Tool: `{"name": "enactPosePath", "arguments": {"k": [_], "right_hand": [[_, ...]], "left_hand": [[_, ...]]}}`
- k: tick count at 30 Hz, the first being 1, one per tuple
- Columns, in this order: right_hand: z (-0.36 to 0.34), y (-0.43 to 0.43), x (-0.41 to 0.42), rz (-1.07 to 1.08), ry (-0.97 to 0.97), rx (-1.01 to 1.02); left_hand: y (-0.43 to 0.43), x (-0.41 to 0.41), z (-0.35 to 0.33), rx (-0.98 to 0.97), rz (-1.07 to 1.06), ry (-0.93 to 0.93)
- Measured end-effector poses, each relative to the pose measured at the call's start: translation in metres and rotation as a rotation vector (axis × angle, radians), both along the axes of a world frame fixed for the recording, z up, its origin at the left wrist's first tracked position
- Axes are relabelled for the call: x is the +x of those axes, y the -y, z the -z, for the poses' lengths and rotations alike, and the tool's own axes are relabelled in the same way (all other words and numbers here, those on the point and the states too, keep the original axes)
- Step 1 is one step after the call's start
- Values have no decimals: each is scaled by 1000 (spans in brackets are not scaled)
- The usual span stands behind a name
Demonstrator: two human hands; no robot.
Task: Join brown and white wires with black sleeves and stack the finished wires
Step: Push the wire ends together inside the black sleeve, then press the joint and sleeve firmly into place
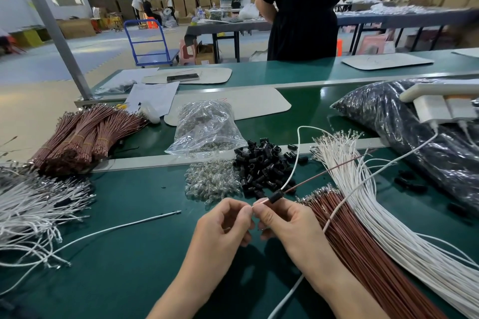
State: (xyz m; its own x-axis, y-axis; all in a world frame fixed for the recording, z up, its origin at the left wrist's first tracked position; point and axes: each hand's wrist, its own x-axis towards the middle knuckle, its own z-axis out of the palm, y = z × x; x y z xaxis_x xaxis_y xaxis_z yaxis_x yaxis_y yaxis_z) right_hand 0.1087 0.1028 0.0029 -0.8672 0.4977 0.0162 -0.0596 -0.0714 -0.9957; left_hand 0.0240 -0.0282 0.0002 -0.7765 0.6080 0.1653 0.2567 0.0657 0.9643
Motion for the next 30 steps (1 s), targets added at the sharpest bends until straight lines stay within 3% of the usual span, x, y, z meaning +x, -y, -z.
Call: {"name": "enactPosePath", "arguments": {"k": [14,18,21,24,30], "right_hand": [[-3,1,0,10,8,-72],[-3,0,-1,72,-30,-133],[-5,-2,-1,81,-55,-233],[-6,-2,0,77,-61,-327],[-8,-3,-1,55,-75,-445]], "left_hand": [[2,-4,-1,-28,60,26],[7,-27,0,-176,-145,-285],[2,-49,-2,-462,-330,-621],[-9,-58,3,-696,-330,-794],[-15,-55,8,-684,-372,-941]]}}
